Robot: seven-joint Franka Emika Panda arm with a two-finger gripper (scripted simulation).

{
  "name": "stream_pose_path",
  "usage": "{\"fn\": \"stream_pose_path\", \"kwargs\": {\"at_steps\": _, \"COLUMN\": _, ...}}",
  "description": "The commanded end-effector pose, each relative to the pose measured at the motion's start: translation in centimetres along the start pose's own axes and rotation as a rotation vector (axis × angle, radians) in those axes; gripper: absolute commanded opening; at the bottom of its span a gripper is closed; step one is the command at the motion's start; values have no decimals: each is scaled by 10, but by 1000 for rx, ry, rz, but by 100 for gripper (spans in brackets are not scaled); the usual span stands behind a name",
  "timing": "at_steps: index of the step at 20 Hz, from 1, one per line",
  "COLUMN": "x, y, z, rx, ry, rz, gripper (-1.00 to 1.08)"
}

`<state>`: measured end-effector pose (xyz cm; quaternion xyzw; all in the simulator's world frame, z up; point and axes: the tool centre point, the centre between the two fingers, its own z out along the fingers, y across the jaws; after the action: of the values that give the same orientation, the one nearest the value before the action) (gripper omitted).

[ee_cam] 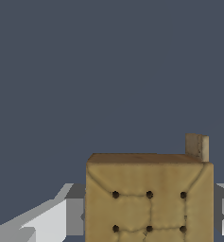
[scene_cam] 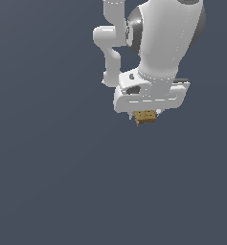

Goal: Pick up the object and move it to a goal position.

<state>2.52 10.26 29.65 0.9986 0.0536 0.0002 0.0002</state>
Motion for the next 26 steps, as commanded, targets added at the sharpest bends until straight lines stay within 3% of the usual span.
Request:
{"fn": "stream_pose_path", "kwargs": {"at_steps": 1, "x": 3, "y": -7, "z": -27, "rx": 0, "ry": 0, "rz": 0, "gripper": -100}}
{"fn": "stream_pose_path", "kwargs": {"at_steps": 14, "x": 19, "y": -32, "z": -129, "rx": 1, "ry": 0, "rz": 1, "gripper": -100}}
{"fn": "stream_pose_path", "kwargs": {"at_steps": 26, "x": 27, "y": -42, "z": -171, "rx": 1, "ry": 0, "rz": 1, "gripper": -100}}
